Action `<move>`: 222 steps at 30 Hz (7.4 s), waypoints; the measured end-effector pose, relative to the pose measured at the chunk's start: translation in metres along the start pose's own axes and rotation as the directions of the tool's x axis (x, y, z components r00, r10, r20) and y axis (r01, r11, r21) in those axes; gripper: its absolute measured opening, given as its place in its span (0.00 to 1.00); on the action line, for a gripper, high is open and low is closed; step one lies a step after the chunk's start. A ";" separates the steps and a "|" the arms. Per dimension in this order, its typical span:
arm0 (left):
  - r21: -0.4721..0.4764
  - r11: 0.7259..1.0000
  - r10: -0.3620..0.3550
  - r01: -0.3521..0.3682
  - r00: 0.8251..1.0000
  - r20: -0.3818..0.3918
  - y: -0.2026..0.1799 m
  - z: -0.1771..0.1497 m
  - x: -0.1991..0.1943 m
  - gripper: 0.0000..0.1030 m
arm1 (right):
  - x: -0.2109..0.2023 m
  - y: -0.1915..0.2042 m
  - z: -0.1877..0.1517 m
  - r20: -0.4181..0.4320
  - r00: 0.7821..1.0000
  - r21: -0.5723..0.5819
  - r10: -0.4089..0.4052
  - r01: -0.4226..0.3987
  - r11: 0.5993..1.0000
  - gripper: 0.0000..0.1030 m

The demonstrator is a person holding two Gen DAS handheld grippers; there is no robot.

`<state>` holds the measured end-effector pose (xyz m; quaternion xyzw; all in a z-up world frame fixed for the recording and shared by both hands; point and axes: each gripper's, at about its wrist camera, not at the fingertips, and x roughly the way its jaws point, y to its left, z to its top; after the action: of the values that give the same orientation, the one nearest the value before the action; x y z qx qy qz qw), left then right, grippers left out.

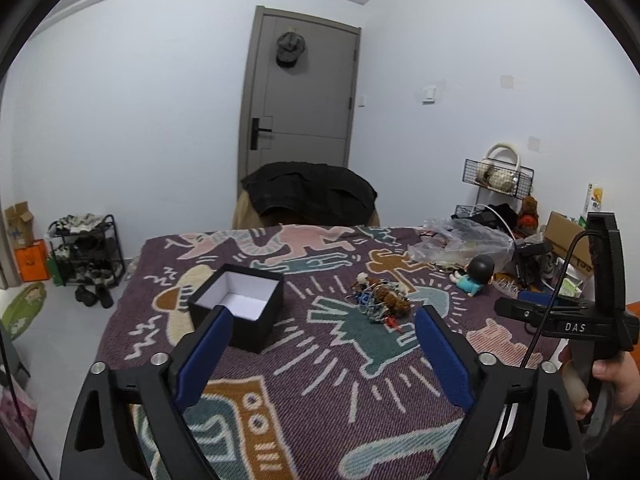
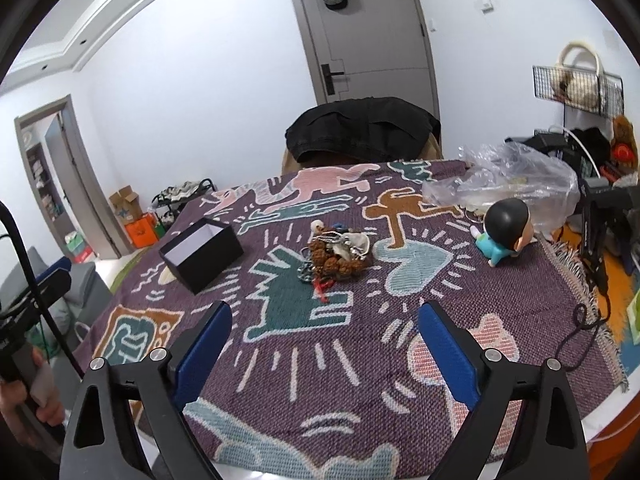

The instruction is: Organize jewelry

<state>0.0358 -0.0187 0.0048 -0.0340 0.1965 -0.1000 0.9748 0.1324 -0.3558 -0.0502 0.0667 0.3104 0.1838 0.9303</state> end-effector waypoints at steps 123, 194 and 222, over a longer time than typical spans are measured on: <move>0.288 0.956 -0.103 0.053 0.982 0.160 -0.031 0.218 0.052 0.02 | 0.159 -0.018 0.042 -0.210 0.972 0.071 0.110 -0.097 0.993 0.55; 0.151 0.988 0.014 -0.023 0.998 0.065 0.074 0.195 0.086 0.02 | 0.108 0.055 0.147 -0.068 0.929 0.012 0.363 -0.363 0.932 0.18; -0.059 0.998 0.012 -0.020 0.992 -0.128 0.151 0.081 0.114 0.84 | 0.186 0.172 0.136 -0.196 0.889 -0.062 0.413 -0.432 0.900 0.18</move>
<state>0.1975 0.1071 0.0207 -0.0552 0.2614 -0.0881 0.9596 0.3002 -0.1270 -0.0032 0.0675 0.3604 0.4031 0.8385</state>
